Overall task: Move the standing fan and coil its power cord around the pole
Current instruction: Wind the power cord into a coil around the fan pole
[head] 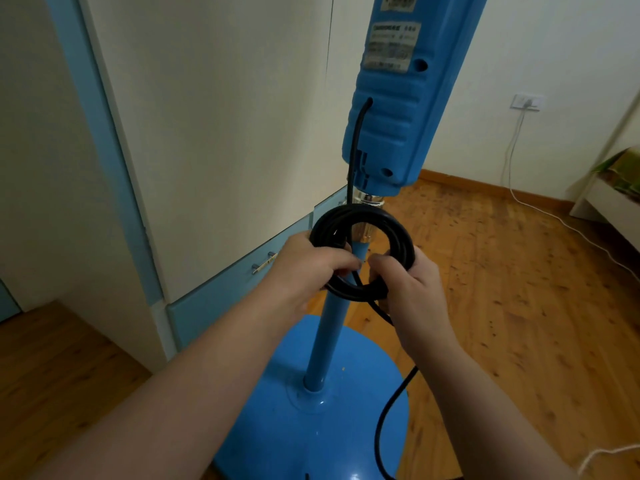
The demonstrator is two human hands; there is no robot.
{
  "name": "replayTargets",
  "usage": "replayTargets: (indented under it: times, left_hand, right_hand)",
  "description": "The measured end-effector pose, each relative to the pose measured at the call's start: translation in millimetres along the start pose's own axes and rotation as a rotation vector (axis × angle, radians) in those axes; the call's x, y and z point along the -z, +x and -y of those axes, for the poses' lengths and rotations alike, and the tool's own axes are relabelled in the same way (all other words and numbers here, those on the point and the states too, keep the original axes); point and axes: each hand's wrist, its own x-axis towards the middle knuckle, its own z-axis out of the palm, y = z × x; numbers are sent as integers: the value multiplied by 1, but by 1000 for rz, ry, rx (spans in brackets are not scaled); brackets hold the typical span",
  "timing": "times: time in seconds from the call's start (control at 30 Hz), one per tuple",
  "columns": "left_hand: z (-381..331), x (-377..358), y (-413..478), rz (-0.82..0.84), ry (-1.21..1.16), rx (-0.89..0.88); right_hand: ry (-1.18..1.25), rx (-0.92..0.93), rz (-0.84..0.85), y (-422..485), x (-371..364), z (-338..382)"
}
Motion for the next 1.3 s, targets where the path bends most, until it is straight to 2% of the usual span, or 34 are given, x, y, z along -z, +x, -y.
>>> replayTargets:
  times: [0.13,0.37,0.5,0.63,0.7,0.77,0.87,1.0,1.13,1.3]
  left_hand:
    - [-11,18,2,123,203,-139]
    - [-25,18,-6,277,267,-282]
    - [-35,23,-11,437,541,-269]
    - [-36,30,-13,564,654,-170]
    - [-34,28,-13,514,747,-200]
    - [-29,21,-13,421,819,-304]
    - [-23,14,-13,303,762,-395]
    - [-19,11,-13,128,549,-409]
    - [-21,10,-11,-29,234,-363]
    - [-21,3,-15,-137,-129,-301]
  right_hand:
    - [-69,44,115,4,6,8]
    - [-346,110,305,8,20,21]
    - [-533,167,461,2,16,26]
    - [-716,237,557,-2,7,30]
    - [-751,204,601,-2,5,32]
    - [-735,132,618,0,8,33]
    - [-655,10,585,3,15,30]
    - [-453,-115,506,4,21,24]
    - [-293,-193,478,6,29,23]
    - [-155,-268,508,6,34,23]
